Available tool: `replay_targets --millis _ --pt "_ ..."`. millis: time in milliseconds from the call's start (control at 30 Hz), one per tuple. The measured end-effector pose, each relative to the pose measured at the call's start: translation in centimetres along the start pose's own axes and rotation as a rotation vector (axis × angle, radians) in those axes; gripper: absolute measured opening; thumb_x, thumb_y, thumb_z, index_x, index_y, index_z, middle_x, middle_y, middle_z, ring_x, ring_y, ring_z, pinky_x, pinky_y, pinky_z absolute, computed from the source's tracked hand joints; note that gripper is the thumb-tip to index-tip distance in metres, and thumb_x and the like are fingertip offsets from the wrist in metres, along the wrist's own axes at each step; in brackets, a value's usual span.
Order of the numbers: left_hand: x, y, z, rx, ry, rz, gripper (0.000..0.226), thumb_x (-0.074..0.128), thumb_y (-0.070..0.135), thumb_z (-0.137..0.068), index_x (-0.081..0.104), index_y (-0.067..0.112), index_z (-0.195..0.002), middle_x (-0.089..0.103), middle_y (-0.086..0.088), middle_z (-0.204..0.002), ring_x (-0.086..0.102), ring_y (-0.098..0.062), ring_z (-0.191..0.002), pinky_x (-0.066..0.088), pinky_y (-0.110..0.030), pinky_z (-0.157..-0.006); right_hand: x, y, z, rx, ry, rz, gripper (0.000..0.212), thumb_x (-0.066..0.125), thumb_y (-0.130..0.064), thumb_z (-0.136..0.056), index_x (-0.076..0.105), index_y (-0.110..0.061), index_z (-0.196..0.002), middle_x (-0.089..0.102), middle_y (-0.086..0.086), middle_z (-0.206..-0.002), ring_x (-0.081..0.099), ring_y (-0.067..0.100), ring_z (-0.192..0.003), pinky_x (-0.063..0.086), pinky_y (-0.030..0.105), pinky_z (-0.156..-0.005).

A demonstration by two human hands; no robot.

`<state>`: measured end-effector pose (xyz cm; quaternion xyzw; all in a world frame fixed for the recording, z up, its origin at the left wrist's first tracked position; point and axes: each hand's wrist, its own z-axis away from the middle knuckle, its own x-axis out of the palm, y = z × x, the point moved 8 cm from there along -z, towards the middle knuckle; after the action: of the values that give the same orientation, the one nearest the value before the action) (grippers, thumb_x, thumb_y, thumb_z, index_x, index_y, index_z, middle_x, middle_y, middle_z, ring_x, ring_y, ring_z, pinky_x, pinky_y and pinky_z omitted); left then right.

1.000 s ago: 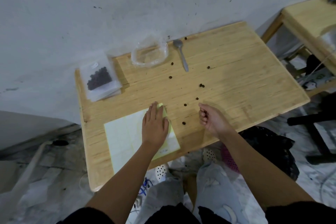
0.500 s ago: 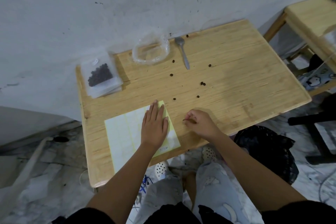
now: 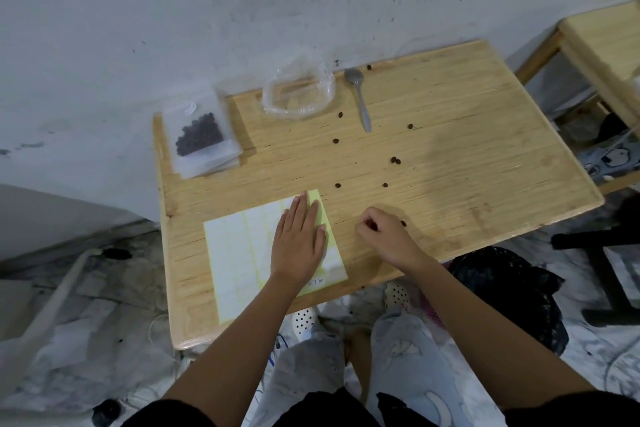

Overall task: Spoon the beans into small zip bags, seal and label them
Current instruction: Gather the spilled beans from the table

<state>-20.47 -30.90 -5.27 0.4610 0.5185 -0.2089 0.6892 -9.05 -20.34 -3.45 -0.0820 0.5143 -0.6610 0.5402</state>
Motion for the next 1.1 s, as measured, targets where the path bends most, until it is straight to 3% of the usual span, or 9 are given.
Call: replay_targets --millis 100,167,333,467,600,800,900,1000,1100 --pt "0.0 -0.2 -0.1 -0.009 -0.010 0.007 0.063 0.009 0.045 -0.093 0.027 0.017 -0.147 0.011 -0.001 -0.158 -0.002 -0.006 -0.142 -0.003 -0.025 -0.116 -0.4 0.5 -0.8 0.105 0.074 -0.471 0.022 0.043 -0.002 -0.093 0.048 -0.010 -0.073 0.055 0.005 -0.071 0.046 0.015 -0.060 0.040 0.024 -0.057" --pt "0.1 -0.1 -0.1 -0.007 -0.021 0.001 0.065 0.006 0.046 -0.092 0.023 0.018 -0.148 0.007 0.001 -0.158 -0.007 -0.004 -0.141 -0.006 -0.023 -0.115 -0.5 0.4 -1.7 0.131 0.090 -0.643 0.023 0.039 0.005 -0.091 0.049 -0.008 -0.075 0.059 0.007 -0.072 0.047 0.015 -0.060 0.040 0.022 -0.054" --pt "0.2 -0.3 0.1 -0.018 -0.001 -0.009 0.058 0.016 0.042 -0.096 0.027 0.018 -0.147 0.010 0.000 -0.158 -0.004 -0.006 -0.143 -0.004 -0.023 -0.115 -1.9 -1.3 -4.3 -0.005 0.205 -0.221 0.010 0.058 -0.017 -0.091 0.065 -0.010 -0.092 0.059 -0.004 -0.080 0.052 0.005 -0.072 0.040 0.009 -0.062" --pt "0.1 -0.2 0.1 -0.018 -0.006 -0.013 0.056 0.018 0.040 -0.097 0.027 0.017 -0.147 0.010 0.000 -0.157 -0.002 -0.007 -0.143 -0.004 -0.024 -0.116 -2.3 -2.8 -6.0 -0.150 0.294 -0.042 0.009 0.070 -0.014 -0.081 0.070 -0.012 -0.090 0.042 -0.006 -0.058 0.039 0.006 -0.055 0.035 0.009 -0.054" --pt "0.1 -0.1 -0.1 -0.024 -0.013 -0.027 0.057 0.018 0.040 -0.096 0.026 0.015 -0.147 0.011 -0.001 -0.157 0.002 -0.009 -0.144 0.001 -0.027 -0.117 -2.1 -3.5 -7.0 -0.165 0.329 0.071 0.019 0.073 -0.014 -0.079 0.073 -0.009 -0.097 0.045 -0.017 -0.060 0.043 -0.001 -0.057 0.037 0.003 -0.057" --pt "0.3 0.0 -0.1 -0.023 -0.030 -0.034 0.058 0.017 0.041 -0.096 0.020 0.016 -0.149 0.005 0.001 -0.158 -0.002 -0.008 -0.144 -0.002 -0.027 -0.117 -1.8 -3.4 -7.7 -0.147 0.301 0.086 0.012 0.073 -0.013 -0.078 0.074 -0.008 -0.089 0.053 -0.011 -0.067 0.046 0.000 -0.061 0.037 0.005 -0.060" --pt "0.3 0.1 -0.2 -0.021 -0.035 -0.042 0.058 0.017 0.041 -0.096 0.021 0.016 -0.149 0.007 0.000 -0.157 0.000 -0.009 -0.144 -0.003 -0.025 -0.116 -1.2 -3.6 -7.8 -0.143 0.218 0.125 0.005 0.065 -0.011 -0.085 0.066 -0.007 -0.087 0.047 -0.011 -0.066 0.042 -0.001 -0.061 0.035 0.005 -0.056" --pt "0.2 0.1 -0.2 -0.027 -0.027 -0.045 0.057 0.021 0.040 -0.097 0.027 0.015 -0.147 0.014 -0.001 -0.157 0.008 -0.011 -0.144 0.000 -0.025 -0.115 -1.5 -3.6 -7.4 -0.098 0.172 0.097 0.004 0.056 -0.013 -0.091 0.059 -0.012 -0.089 0.046 -0.012 -0.069 0.041 -0.002 -0.063 0.035 0.007 -0.055" --pt "-0.1 0.7 -0.6 -0.096 0.008 -0.009 0.054 0.028 0.037 -0.094 0.042 0.011 -0.139 0.032 -0.006 -0.152 0.026 -0.018 -0.141 0.011 -0.029 -0.115 -2.9 -2.5 -6.6 0.022 0.164 -0.118 0.008 0.049 -0.016 -0.095 0.055 -0.011 -0.092 0.049 -0.010 -0.074 0.045 0.002 -0.066 0.035 0.011 -0.059"
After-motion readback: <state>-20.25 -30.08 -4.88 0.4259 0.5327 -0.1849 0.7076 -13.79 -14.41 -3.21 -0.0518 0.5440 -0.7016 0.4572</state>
